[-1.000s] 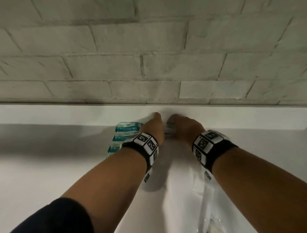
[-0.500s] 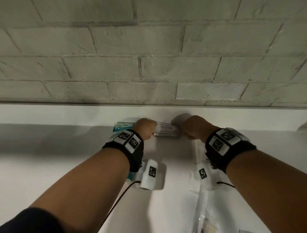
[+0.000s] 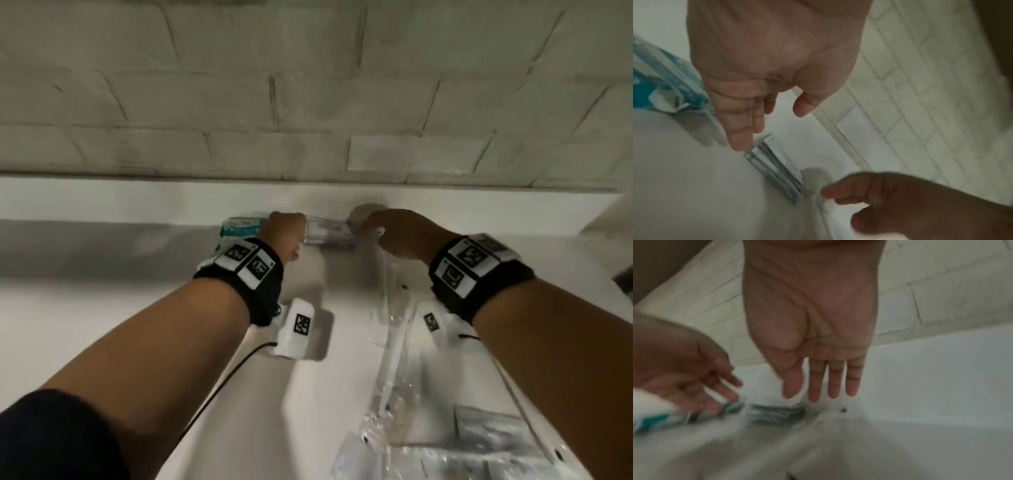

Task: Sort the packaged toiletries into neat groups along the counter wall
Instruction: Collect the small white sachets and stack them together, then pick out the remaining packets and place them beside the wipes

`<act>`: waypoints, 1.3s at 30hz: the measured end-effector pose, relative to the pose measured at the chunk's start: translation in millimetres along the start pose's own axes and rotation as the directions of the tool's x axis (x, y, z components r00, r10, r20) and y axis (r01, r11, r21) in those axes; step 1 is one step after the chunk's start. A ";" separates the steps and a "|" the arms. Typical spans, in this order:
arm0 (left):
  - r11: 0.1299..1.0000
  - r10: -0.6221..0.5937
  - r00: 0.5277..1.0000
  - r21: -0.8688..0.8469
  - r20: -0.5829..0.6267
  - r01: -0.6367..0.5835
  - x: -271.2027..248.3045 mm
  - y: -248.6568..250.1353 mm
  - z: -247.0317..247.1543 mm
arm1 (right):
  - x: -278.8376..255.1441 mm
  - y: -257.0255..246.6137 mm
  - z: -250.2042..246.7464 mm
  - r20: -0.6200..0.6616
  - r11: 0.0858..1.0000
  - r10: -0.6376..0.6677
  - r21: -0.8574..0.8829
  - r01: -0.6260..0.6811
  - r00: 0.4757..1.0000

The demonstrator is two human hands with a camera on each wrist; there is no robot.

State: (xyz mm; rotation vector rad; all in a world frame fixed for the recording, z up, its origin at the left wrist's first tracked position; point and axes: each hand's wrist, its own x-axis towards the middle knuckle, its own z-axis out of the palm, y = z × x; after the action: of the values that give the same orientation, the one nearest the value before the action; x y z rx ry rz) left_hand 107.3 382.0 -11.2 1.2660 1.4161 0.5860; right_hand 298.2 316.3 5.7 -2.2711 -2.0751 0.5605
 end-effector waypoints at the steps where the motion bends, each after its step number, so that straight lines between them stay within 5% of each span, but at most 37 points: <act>1: 0.999 0.022 1.000 0.027 -0.006 -0.022 -17.0 0.5 1.4 | -15.4 4.5 2.1 0.084 0.998 -0.022 -0.053 0.026 0.996; 3: 0.988 0.093 0.993 0.115 0.069 -0.101 -56.5 0.6 6.5 | -44.2 20.4 12.1 0.208 0.972 -0.053 -0.213 0.098 0.977; 7: 0.869 0.209 0.922 0.370 0.326 -0.328 -129.6 -23.7 20.9 | -99.2 39.4 32.1 0.152 0.960 -0.017 -0.275 0.059 0.988; 14: 0.465 0.152 0.755 0.627 0.638 -0.624 -198.5 -60.2 59.0 | -195.1 53.1 28.7 0.081 0.999 0.040 -0.009 -0.039 0.996; 17: 0.281 0.098 0.697 0.652 0.711 -0.704 -216.0 -67.5 67.7 | -230.7 57.9 26.0 0.111 0.998 0.043 -0.038 -0.039 0.993; 19: 0.262 0.144 0.726 0.681 0.673 -0.684 -219.8 -74.1 64.2 | -248.8 57.7 31.5 0.192 0.997 0.055 -0.063 -0.043 0.980; 23: 0.323 0.281 0.876 0.821 0.392 -0.471 -228.9 -90.9 43.8 | -258.3 61.0 46.5 0.137 0.988 0.102 -0.132 -0.083 0.985; 26: 0.328 0.132 0.948 0.890 0.290 -0.318 -245.8 -100.0 33.7 | -252.9 53.5 56.2 0.084 0.983 0.123 -0.150 -0.109 0.989; 35: 0.516 -0.040 0.975 0.840 0.220 -0.169 -264.7 -111.8 35.8 | -221.2 30.0 83.5 0.174 0.938 0.259 -0.279 -0.204 0.950; 39: 0.556 0.096 0.989 0.818 0.112 -0.147 -264.3 -116.9 24.9 | -226.3 39.5 82.5 0.132 0.933 0.265 -0.287 -0.219 0.955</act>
State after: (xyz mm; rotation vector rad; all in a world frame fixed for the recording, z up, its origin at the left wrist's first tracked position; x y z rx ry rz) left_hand 43.6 99.2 -18.3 2.1238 1.6220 -0.1028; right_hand 301.5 74.1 -24.5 -2.7535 -2.0673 0.5223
